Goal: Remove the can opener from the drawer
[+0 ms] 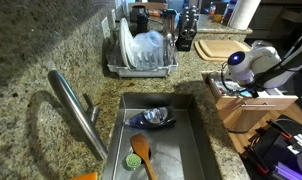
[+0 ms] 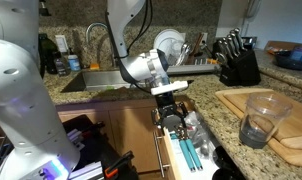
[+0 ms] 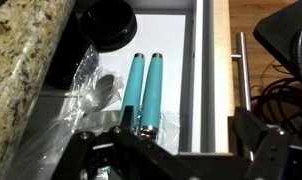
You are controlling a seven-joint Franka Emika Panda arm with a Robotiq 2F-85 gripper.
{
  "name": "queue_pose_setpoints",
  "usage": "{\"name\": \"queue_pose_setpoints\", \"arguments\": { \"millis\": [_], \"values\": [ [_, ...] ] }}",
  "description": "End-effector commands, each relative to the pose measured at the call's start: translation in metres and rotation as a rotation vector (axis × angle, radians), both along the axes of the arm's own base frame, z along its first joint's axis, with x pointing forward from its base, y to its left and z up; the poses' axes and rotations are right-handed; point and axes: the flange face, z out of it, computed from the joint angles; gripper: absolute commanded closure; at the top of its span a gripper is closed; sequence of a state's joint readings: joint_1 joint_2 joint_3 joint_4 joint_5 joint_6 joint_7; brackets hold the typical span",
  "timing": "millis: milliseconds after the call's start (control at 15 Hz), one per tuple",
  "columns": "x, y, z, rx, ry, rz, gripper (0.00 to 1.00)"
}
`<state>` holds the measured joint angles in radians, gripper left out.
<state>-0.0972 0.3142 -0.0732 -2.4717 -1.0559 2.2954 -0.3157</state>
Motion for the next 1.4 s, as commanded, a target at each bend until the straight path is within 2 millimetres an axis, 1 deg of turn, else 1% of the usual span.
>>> {"name": "queue_pose_setpoints", "arguments": {
  "millis": [0,200,533,600,733,1000,1200,1333],
  "values": [
    [0.0,0.001,0.0,0.001,0.002,0.001,0.0],
    [-0.002,-0.005,0.019,0.137,-0.097,-0.017,0.0],
    [0.0,-0.035,0.031,0.328,-0.225,-0.071,0.0],
    [0.007,-0.027,0.027,0.251,-0.172,-0.063,0.0],
    [0.007,-0.037,0.031,0.293,-0.206,-0.073,0.0],
    [0.006,-0.042,0.034,0.332,-0.182,-0.081,0.0],
    [0.008,-0.044,0.043,0.369,-0.16,-0.074,0.0],
    [0.012,-0.045,0.05,0.37,-0.182,-0.084,0.0]
  ]
}}
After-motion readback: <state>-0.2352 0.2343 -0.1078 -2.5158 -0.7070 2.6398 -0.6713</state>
